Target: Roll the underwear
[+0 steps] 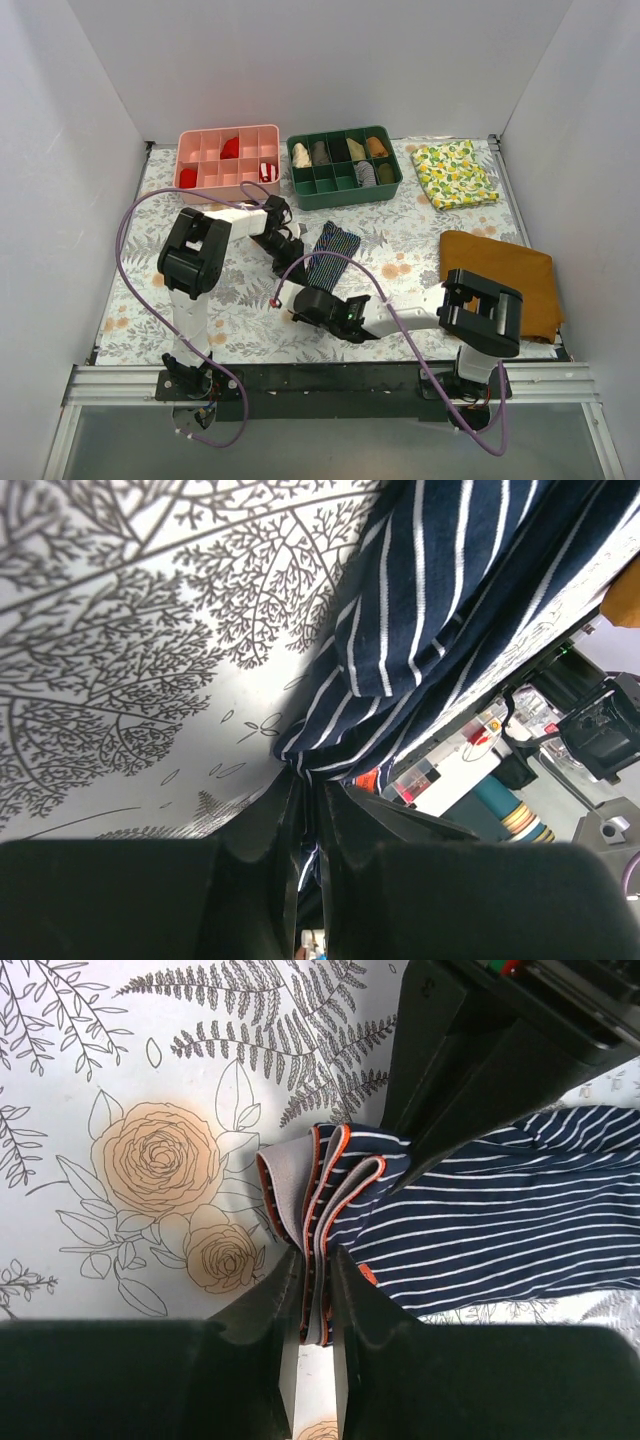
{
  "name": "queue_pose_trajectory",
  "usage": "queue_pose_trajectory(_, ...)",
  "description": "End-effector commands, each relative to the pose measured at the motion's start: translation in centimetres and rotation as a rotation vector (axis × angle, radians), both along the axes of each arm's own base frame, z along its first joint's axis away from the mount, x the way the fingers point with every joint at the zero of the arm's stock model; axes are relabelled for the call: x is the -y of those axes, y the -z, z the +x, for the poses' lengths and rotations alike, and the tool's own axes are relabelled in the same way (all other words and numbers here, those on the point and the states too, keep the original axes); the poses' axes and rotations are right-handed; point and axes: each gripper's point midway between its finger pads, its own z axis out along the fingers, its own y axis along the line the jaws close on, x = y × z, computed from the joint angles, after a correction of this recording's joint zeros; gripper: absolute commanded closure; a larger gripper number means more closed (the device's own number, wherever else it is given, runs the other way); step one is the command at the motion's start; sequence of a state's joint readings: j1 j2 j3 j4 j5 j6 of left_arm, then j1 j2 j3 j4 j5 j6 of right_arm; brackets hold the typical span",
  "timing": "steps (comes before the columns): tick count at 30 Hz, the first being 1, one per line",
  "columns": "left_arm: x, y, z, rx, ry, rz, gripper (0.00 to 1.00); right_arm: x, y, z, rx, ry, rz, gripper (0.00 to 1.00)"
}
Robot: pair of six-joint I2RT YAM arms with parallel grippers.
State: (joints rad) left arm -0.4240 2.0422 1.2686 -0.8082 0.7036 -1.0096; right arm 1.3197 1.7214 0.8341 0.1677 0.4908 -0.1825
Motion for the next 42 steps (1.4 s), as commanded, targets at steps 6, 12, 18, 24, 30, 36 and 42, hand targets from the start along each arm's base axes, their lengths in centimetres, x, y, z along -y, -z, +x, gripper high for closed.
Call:
queue_pose_trajectory(6,0.2,-1.2,2.1,0.086,-0.017,-0.032,1.0,1.0,1.1,-2.2,-0.258,-0.056,0.009,0.85)
queue_pose_trajectory(12,-0.1,-1.8,3.3,0.139,-0.054,-0.027,0.94,0.9,0.3,-2.3,-0.342,-0.034,0.072,0.85)
queue_pose_trajectory(18,-0.3,-3.0,4.5,0.204,-0.102,-0.034,0.73,1.3,-0.1,-1.7,-0.379,0.037,0.129,0.85)
queue_pose_trajectory(24,-1.5,-3.5,5.7,0.265,-0.162,0.007,0.67,1.5,-0.1,-1.5,-0.427,0.084,0.169,0.86)
queue_pose_trajectory(30,-3.7,-4.2,6.4,0.356,-0.259,0.076,0.65,1.6,-0.8,-1.2,-0.545,0.101,0.285,0.86)
queue_pose_trajectory(36,-4.2,-5.3,5.7,0.438,-0.312,0.045,0.6,1.0,-2.1,-1.0,-0.685,0.043,0.385,0.87)
queue_pose_trajectory(42,-4.3,-6.1,3.4,0.464,-0.344,-0.022,0.57,1.0,-2.9,-0.9,-0.858,-0.038,0.423,0.86)
